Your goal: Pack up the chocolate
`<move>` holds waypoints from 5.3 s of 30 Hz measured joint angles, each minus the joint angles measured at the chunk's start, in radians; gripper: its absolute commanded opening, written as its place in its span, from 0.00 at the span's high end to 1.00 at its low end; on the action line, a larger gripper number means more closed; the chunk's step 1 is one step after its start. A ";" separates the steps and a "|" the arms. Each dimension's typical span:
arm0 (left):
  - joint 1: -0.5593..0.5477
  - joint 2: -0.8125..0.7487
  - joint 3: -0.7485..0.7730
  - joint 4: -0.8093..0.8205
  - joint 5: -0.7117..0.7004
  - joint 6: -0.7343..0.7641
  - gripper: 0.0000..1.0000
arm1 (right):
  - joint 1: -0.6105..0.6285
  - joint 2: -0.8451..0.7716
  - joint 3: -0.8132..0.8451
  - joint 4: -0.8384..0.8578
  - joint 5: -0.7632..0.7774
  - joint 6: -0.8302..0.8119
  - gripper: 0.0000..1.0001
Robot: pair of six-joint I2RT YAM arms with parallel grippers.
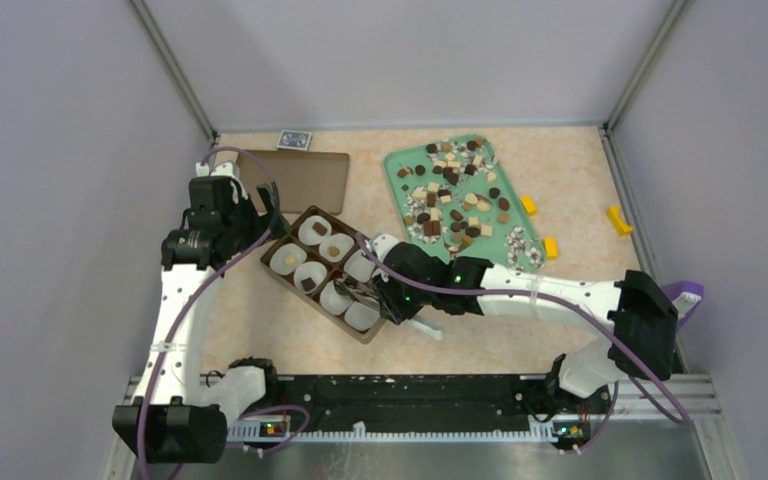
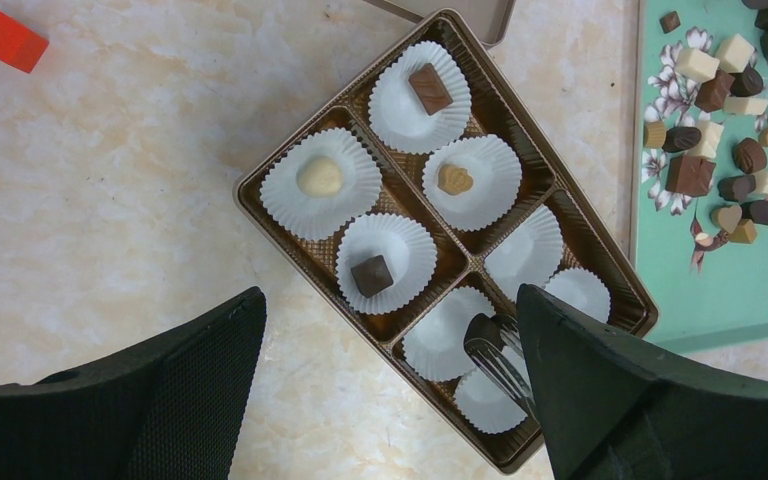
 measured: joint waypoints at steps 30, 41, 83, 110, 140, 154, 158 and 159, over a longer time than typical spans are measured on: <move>0.000 0.000 0.000 -0.001 -0.027 0.027 0.01 | 0.000 0.030 -0.011 0.016 0.000 -0.001 0.61; 0.000 0.000 0.000 -0.001 -0.027 0.027 0.01 | -0.002 -0.032 -0.004 0.017 0.051 -0.002 0.66; 0.000 0.002 0.000 0.000 -0.019 0.026 0.01 | -0.516 -0.210 -0.214 -0.172 0.243 0.011 0.66; 0.000 0.017 0.000 0.002 -0.019 0.026 0.01 | -0.382 -0.360 -0.064 -0.283 0.161 -0.047 0.95; 0.000 0.004 0.000 0.002 -0.019 0.026 0.01 | 0.004 -0.150 -0.024 -0.195 -0.021 -0.083 0.81; 0.000 0.004 0.000 0.002 -0.021 0.026 0.01 | 0.024 -0.112 -0.024 -0.183 -0.042 -0.087 0.65; 0.000 0.004 0.000 0.002 -0.027 0.026 0.01 | 0.024 -0.112 -0.024 -0.180 -0.036 -0.088 0.66; 0.000 0.004 0.000 0.002 -0.027 0.026 0.01 | 0.024 -0.112 -0.024 -0.179 -0.034 -0.088 0.68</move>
